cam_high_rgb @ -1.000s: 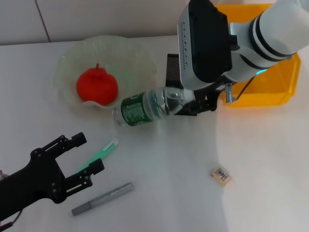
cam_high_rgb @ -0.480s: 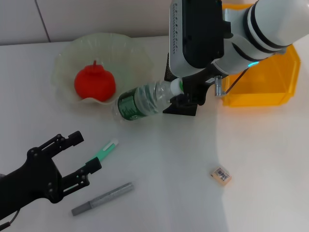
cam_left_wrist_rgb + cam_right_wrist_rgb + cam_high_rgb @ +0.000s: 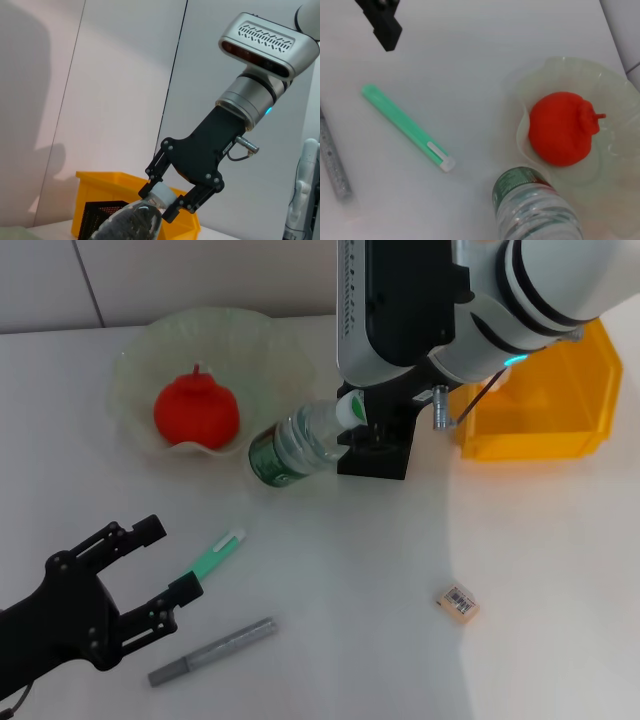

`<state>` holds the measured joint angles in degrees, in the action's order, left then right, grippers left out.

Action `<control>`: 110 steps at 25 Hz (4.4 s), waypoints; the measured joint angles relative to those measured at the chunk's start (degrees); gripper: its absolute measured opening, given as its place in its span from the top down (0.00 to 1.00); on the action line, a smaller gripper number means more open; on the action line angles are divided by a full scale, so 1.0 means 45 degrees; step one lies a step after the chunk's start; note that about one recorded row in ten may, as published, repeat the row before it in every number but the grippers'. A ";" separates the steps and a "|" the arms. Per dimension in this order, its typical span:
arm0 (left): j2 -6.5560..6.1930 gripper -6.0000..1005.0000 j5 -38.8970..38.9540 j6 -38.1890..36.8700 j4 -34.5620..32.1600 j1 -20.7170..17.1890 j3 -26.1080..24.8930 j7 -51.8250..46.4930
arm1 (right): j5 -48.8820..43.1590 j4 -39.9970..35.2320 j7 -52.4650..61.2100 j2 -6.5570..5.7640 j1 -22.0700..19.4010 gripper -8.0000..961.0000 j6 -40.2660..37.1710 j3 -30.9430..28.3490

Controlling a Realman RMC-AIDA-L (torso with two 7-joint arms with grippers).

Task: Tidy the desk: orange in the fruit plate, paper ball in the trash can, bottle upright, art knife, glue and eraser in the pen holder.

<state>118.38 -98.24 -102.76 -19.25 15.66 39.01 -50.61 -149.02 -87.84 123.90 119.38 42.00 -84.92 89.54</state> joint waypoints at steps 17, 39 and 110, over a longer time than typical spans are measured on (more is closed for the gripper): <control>0.0026 0.22 -0.0060 -0.0026 0.0098 -0.0528 0.0065 0.1063 | -0.0100 0.0740 0.1779 -0.0008 0.1242 0.54 0.0002 -0.0701; 0.0040 0.22 -0.0101 0.0120 0.0448 -0.0585 0.0095 0.1668 | 0.0786 0.0751 0.3327 0.0034 0.1902 0.54 -0.0054 -0.0581; 0.0021 0.22 -0.0121 -0.0200 0.0489 -0.1097 0.0119 0.1736 | 0.4330 0.5574 0.3156 0.0113 0.5258 0.54 0.3719 0.1416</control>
<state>118.48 -98.79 -103.66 -17.05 10.72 39.54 -42.80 -129.54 -62.75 138.10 119.89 65.66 -68.18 95.91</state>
